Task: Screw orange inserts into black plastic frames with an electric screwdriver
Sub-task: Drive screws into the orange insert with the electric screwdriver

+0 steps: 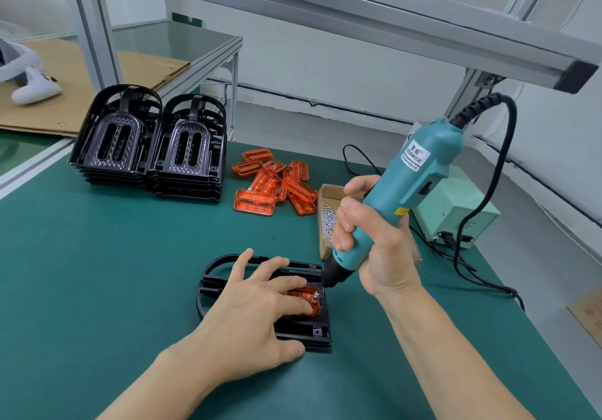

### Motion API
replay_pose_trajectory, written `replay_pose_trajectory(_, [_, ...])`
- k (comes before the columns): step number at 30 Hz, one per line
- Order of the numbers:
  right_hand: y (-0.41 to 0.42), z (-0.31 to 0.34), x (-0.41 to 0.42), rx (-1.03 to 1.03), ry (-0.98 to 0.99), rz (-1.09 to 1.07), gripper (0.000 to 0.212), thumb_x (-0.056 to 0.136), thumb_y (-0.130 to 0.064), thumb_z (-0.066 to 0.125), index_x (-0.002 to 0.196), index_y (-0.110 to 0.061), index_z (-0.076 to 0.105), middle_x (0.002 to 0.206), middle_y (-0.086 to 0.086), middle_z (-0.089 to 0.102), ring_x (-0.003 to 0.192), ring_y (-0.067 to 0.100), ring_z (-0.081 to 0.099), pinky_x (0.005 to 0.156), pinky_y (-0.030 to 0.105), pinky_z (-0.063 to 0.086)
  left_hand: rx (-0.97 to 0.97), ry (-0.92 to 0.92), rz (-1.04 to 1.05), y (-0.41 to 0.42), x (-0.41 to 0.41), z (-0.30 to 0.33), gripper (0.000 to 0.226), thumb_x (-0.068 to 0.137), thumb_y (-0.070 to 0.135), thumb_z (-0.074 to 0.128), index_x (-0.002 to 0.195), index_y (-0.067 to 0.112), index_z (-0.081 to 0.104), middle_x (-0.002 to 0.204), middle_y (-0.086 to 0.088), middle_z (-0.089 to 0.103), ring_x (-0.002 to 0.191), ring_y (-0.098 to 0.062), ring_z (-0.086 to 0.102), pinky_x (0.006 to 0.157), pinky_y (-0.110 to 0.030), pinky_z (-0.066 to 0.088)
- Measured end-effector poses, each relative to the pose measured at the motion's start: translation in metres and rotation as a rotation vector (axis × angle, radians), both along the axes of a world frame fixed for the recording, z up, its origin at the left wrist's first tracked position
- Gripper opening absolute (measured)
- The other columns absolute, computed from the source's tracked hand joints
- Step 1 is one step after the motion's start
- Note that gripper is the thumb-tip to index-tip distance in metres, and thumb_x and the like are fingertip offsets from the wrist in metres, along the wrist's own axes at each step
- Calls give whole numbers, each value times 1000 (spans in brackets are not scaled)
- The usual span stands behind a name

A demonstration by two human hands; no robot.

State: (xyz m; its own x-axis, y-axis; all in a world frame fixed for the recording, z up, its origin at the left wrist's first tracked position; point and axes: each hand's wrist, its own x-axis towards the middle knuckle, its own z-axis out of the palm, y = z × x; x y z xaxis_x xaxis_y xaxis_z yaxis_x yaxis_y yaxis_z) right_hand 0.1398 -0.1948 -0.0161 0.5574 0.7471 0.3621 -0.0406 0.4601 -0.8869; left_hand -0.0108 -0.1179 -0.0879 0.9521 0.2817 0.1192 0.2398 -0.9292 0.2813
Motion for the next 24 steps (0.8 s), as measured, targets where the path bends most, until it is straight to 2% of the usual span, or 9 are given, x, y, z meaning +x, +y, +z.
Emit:
replay_pose_trajectory(10, [1,-1,1,-20,-10,43,13,74,-5,62,83,-13,56,53,2,42,38,15,37,45,23,37,-2,-2,3,0,0,-1,56,73,65,46,127,53,48,146,31,30,141,1,-2,110,-39,-24])
replay_pose_trajectory(13, [3,0,1,-18,-48,107,17,69,-14,68,82,-15,58,54,4,42,38,16,37,46,23,37,-3,-8,5,0,0,-2,56,72,65,46,127,54,49,146,30,31,141,1,-1,110,-39,-24])
replay_pose_trajectory(20, [7,0,1,-52,-183,308,17,72,-13,63,87,-12,56,53,9,40,37,14,37,47,22,40,1,-8,5,0,1,-2,57,71,66,45,127,54,49,146,29,32,142,-1,0,111,-40,-23])
replay_pose_trajectory(24, [6,-3,2,-31,-189,301,15,73,-13,62,87,-15,57,53,7,42,38,14,38,47,23,40,3,-12,6,1,1,-3,57,70,66,45,127,54,49,145,29,33,141,0,0,109,-37,-25])
